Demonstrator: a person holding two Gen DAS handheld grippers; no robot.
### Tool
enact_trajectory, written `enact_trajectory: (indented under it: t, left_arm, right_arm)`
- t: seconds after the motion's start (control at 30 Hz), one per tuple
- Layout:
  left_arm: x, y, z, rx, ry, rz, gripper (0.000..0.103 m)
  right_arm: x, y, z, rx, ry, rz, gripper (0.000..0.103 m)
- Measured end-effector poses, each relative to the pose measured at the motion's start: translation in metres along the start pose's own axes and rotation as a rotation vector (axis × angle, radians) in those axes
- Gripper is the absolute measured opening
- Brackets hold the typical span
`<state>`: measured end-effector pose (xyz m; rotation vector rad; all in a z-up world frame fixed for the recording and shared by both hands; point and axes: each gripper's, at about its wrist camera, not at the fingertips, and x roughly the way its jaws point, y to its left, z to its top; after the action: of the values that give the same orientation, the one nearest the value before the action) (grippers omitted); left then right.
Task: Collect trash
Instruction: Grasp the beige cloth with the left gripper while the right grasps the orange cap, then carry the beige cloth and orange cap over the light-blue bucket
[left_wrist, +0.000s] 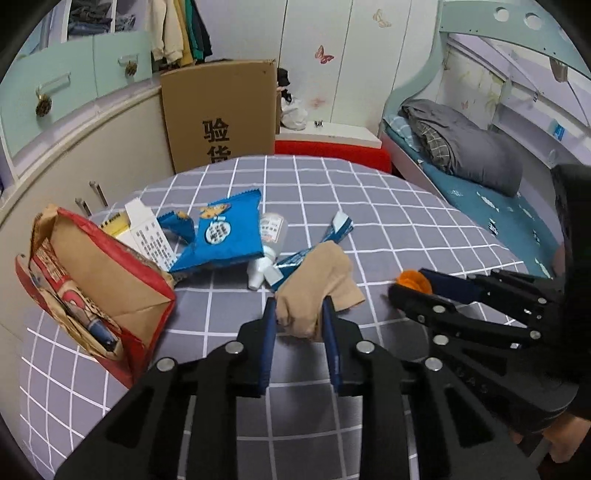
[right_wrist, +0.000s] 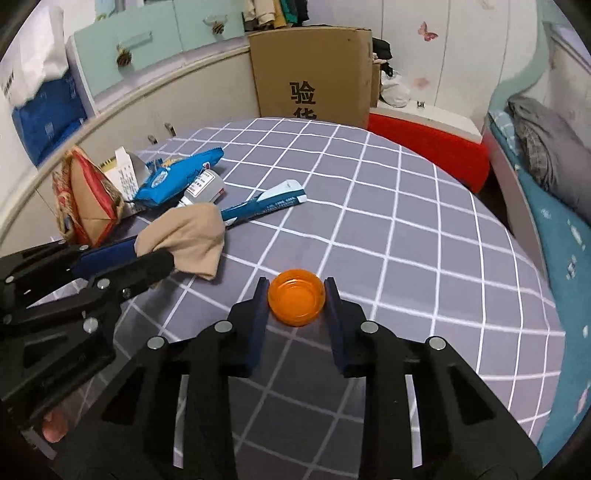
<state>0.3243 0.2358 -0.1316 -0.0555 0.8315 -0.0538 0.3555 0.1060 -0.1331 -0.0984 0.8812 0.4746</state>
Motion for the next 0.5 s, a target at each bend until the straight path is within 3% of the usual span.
enact_trajectory:
  t: [0.27,0.5]
  left_arm:
    - [-0.034,-0.04,-0.012,0.041,-0.018,-0.067,0.023]
    - [-0.07,-0.138,-0.025,0.174,-0.055,-0.146,0.023]
  right_arm:
    - [-0.074,-0.039,-0.037,0.103,-0.112,0.078,0.029]
    - [-0.149,-0.102,-0.094,0.246,-0.229,0.102,0.029]
